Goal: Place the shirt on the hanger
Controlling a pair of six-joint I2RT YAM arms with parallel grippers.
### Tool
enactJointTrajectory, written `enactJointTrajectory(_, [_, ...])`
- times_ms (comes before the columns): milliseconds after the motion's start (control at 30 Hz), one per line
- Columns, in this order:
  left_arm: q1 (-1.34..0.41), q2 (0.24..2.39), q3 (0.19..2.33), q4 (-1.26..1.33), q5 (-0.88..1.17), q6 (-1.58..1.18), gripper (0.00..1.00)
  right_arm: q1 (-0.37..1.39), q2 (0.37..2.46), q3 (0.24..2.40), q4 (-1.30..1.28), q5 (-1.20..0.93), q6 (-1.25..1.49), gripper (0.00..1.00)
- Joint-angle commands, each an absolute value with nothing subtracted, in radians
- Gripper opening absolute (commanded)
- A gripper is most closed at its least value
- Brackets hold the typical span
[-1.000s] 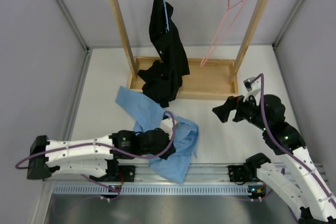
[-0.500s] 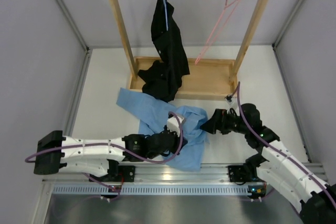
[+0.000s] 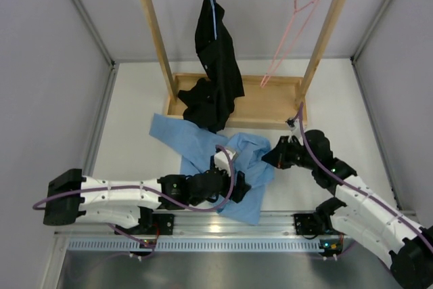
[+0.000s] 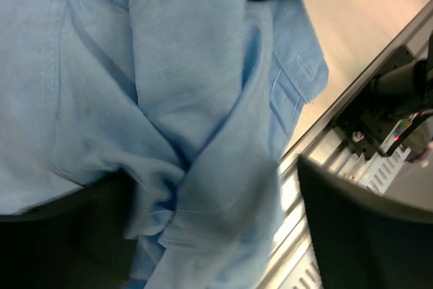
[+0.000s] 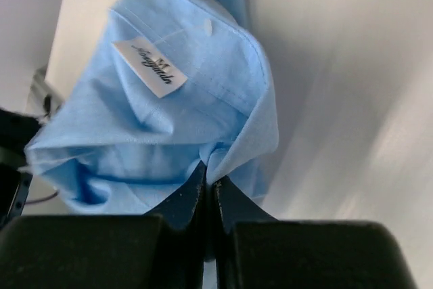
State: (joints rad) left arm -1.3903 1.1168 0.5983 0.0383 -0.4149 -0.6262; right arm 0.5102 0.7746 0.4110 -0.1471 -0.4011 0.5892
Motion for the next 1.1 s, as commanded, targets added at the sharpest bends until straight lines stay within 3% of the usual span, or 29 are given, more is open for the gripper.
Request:
enactJointTrajectory(0, [-1.394, 1.082, 0.592, 0.083, -0.472, -0.638, 0.98, 0.520, 0.726, 0.558, -0.254, -0.229, 0.479, 0.00])
enactJointTrajectory(267, [-1.393, 0.951, 0.644, -0.153, -0.561, -0.603, 0.98, 0.517, 0.716, 0.969, -0.494, -0.029, 0.220, 0.00])
enactJointTrajectory(367, [-1.393, 0.868, 0.686, -0.182, -0.569, -0.548, 0.98, 0.518, 0.752, 1.156, -0.564, -0.139, 0.116, 0.00])
enactJointTrajectory(500, [-1.393, 0.772, 0.770, -0.198, -0.574, -0.473, 0.98, 0.517, 0.824, 1.427, -0.721, -0.557, -0.035, 0.00])
enactJointTrajectory(567, [-1.393, 0.772, 0.833, -0.189, -0.586, -0.434, 0.98, 0.520, 0.850, 1.486, -0.860, -0.620, -0.124, 0.00])
enactJointTrajectory(733, [-1.393, 0.902, 0.952, -0.125, -0.580, -0.405, 0.98, 0.520, 0.792, 1.434, -0.874, -0.229, -0.052, 0.00])
enactJointTrajectory(867, [-1.393, 1.013, 0.962, 0.021, -0.500, -0.393, 0.98, 0.520, 0.755, 1.361, -0.804, -0.236, 0.033, 0.00])
enactJointTrajectory(1067, [-1.393, 1.152, 0.996, 0.104, -0.432, -0.431, 0.88, 0.520, 0.758, 1.338, -0.762, -0.195, 0.084, 0.00])
